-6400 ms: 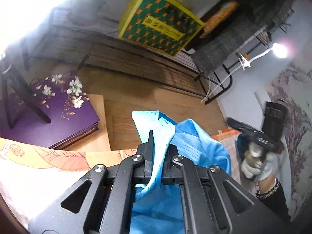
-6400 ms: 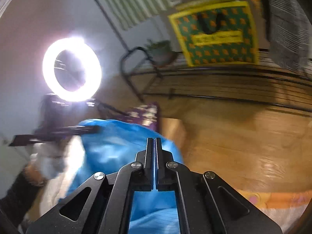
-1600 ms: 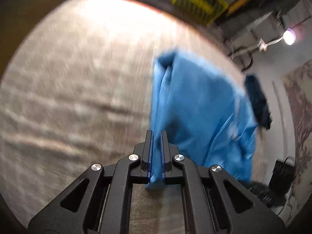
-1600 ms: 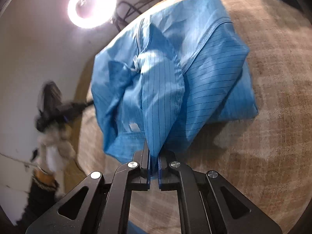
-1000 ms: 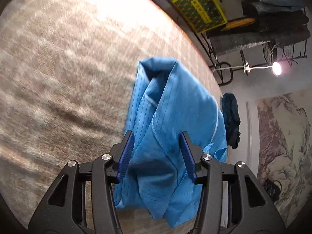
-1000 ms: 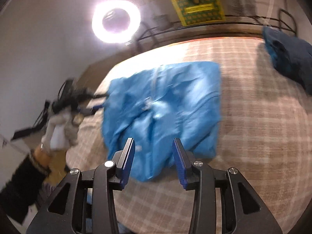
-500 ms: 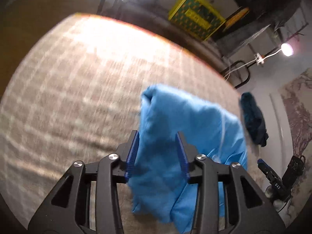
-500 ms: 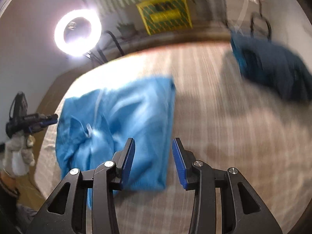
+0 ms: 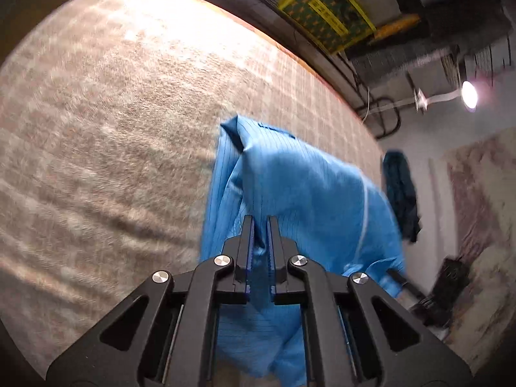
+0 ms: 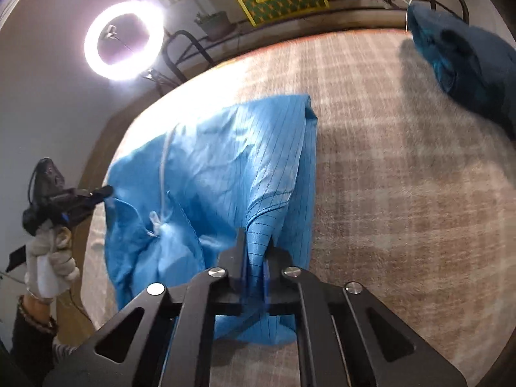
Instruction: Fold large clothes
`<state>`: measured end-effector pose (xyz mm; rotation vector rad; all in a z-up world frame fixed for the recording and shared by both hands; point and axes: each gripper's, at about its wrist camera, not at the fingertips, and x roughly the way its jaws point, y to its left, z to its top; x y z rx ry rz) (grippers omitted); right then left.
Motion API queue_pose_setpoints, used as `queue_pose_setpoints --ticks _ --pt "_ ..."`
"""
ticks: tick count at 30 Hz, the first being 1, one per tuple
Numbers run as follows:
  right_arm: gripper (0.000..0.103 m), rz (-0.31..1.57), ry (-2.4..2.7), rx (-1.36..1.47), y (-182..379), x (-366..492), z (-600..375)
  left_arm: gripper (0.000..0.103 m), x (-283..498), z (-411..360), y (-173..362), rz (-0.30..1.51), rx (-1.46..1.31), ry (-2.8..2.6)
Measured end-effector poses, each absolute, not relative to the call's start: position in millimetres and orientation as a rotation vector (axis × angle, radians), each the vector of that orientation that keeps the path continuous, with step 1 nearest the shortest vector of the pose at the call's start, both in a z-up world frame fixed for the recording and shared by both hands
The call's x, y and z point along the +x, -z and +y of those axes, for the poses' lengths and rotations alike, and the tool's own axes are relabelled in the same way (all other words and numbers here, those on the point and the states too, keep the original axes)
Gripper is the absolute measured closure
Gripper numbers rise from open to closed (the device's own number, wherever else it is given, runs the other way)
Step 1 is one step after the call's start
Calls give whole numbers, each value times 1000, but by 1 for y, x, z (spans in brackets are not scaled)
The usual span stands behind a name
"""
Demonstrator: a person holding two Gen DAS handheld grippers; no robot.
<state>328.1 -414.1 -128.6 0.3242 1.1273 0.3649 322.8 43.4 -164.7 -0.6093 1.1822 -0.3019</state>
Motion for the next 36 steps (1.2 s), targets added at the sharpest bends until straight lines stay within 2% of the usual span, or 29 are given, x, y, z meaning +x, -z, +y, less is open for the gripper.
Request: queue_pose_setpoints --ticks 3,7,9,12,15,20,26,36 --pt "100 1123 -427 311 118 316 -417 98 315 37 168 1168 -420 225" --pt "100 1181 -392 117 138 307 -404 98 313 36 186 1223 -408 206" --pt "100 1202 -370 16 146 302 -393 98 311 36 176 1198 -380 192" --pt "93 1212 -374 -63 135 298 -393 98 306 41 148 1128 -386 183" --pt "85 1144 -363 -78 107 294 -406 98 304 37 123 1038 -357 187" --pt "84 933 -367 94 74 309 -412 98 323 3 127 1029 -341 261" --pt "84 887 -382 83 105 358 -359 98 353 -38 152 1040 -248 265" --pt "85 1030 -264 -36 159 420 -356 98 403 -50 193 1042 -115 224"
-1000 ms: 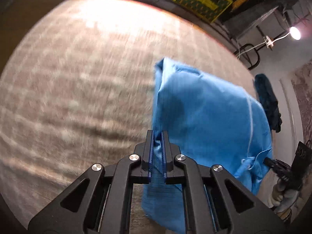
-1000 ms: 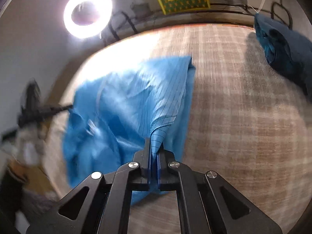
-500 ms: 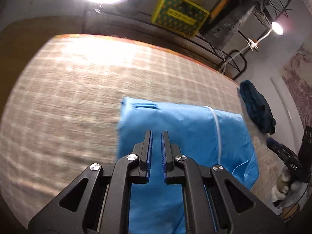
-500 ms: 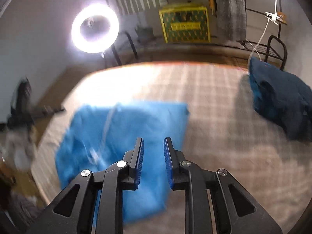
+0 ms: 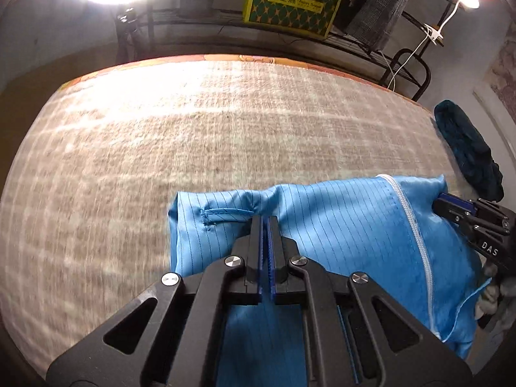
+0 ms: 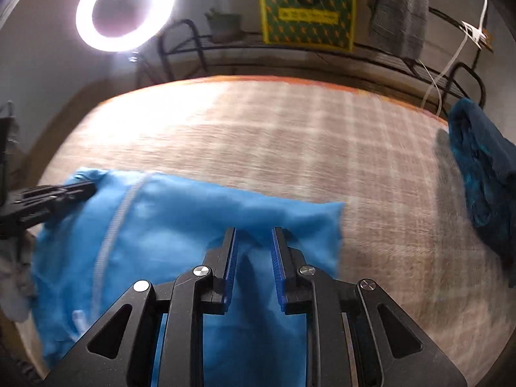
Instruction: Fold large clothes
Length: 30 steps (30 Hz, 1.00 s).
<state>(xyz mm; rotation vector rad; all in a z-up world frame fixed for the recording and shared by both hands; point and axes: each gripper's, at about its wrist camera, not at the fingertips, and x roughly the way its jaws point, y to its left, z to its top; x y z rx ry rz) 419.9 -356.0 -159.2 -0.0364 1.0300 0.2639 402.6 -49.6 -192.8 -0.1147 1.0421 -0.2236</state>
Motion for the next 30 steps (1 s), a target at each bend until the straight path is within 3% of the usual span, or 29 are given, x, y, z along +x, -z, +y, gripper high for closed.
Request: queue_pose_setpoints --ticks 8,13,15,19,30 --pt "85 1034 -208 -164 157 406 -363 98 387 -37 181 1020 -91 226" --pt "82 997 -187 -38 118 378 -400 97 347 -15 149 1015 -141 215" --pt "81 980 -234 27 101 360 -408 92 329 -11 137 1026 -193 252" --pt "70 962 -318 96 77 317 -410 66 287 -12 112 997 -184 270" --pt "70 1056 -354 108 106 235 -402 63 203 -7 134 1129 -482 368"
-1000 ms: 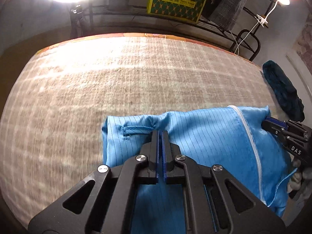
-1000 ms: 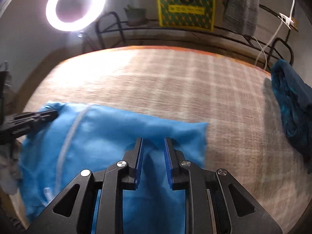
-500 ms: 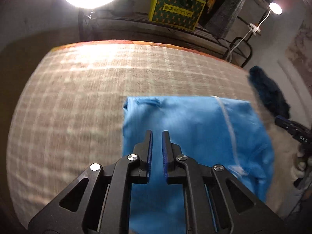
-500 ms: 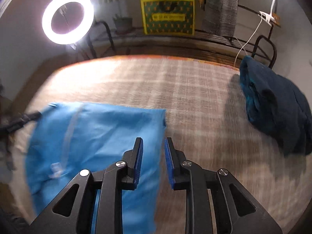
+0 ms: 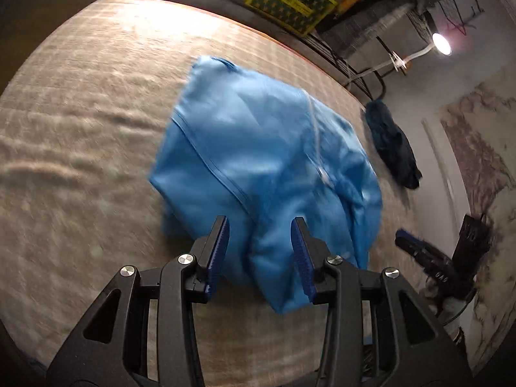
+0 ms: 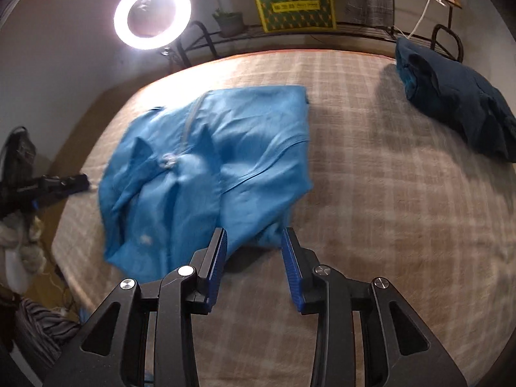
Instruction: Fold large clothes
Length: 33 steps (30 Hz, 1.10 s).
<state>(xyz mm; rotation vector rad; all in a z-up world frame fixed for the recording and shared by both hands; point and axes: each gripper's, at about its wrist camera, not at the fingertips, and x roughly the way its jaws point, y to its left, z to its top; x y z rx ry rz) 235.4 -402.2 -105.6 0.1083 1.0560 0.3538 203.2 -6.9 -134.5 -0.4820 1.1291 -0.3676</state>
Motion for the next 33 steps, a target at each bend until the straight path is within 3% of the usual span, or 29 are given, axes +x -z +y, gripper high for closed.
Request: queue_pose_setpoints --ticks 6,13,24,25,27,28,31,33 --pt "70 991 -416 32 100 219 -379 63 191 -38 152 1178 -385 363" --pt "70 1108 -498 206 108 210 -372 63 161 -48 147 1206 -408 346" --pt "70 1295 -405 354 146 230 -353 63 159 -46 188 1317 -600 288" --pt "70 1300 -403 365 148 232 -353 66 160 -43 190 1317 -638 290" --pt "71 1308 -397 376 150 234 -354 84 162 -40 189 1312 -646 301" --pt "77 1309 -399 373 152 234 -353 90 163 -40 188 1309 -640 313" --pt "94 1324 -419 364 157 237 -351 98 166 -40 184 1288 -639 342" --pt "99 1310 -420 373 157 237 -352 100 170 -37 178 1261 -644 351"
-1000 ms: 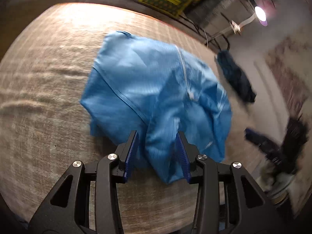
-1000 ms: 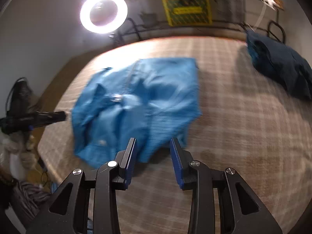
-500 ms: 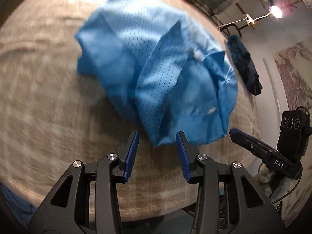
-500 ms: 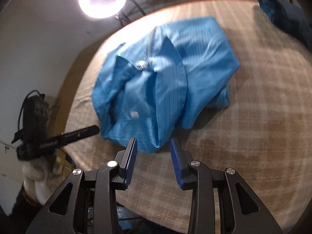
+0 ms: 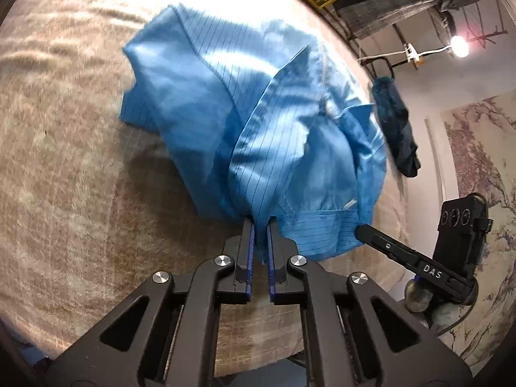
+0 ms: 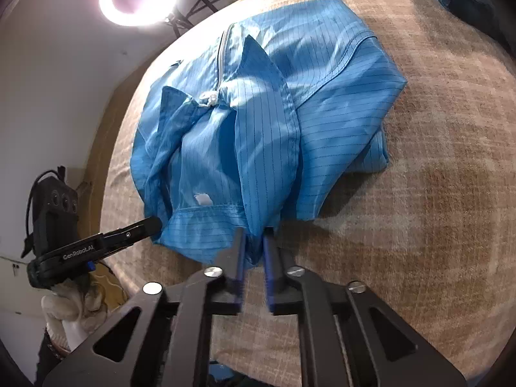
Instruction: Fold large clothes
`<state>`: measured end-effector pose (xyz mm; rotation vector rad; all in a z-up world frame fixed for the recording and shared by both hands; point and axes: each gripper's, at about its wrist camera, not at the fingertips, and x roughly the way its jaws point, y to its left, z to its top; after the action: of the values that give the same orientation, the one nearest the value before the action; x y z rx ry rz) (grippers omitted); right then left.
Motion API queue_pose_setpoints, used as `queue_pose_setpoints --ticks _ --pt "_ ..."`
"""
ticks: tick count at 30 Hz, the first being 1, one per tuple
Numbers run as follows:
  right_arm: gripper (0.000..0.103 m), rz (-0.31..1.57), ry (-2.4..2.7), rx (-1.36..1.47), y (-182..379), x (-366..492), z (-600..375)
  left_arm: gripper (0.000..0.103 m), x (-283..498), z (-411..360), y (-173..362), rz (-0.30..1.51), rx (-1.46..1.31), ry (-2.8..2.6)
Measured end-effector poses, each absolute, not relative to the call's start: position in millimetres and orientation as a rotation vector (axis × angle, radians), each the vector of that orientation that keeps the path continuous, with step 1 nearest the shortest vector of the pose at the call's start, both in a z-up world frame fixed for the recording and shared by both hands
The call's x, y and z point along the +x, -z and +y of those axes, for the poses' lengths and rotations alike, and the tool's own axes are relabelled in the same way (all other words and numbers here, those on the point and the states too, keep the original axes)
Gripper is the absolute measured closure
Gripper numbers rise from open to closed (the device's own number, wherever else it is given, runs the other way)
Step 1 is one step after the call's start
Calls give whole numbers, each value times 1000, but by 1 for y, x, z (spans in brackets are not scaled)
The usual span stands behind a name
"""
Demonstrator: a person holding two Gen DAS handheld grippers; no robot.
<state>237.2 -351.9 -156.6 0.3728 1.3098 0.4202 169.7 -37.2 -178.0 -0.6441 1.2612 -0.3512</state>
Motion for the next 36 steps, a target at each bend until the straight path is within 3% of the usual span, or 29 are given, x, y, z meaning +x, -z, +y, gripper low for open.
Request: queue_pose_setpoints --ticks 10,17,18,19,21,27,31,36 --pt "103 929 -432 145 102 217 -344 102 174 -32 150 1111 -543 312" --pt "100 975 -452 22 99 202 -333 102 171 -43 157 1126 -511 316" --pt "93 986 -469 29 93 198 -334 102 170 -41 157 1123 -514 315" --pt "76 1005 -502 62 88 194 -336 102 172 -42 156 1120 -519 316" --pt "51 1030 -552 176 87 186 -339 102 173 -42 154 1119 -521 322" --pt "49 1257 -586 571 140 203 -335 102 175 -48 149 1111 -513 344" --pt "49 1279 -554 786 157 221 -344 102 175 -47 148 1110 -516 348" --pt "50 1319 -499 851 171 237 -338 102 175 -45 147 1110 -515 353"
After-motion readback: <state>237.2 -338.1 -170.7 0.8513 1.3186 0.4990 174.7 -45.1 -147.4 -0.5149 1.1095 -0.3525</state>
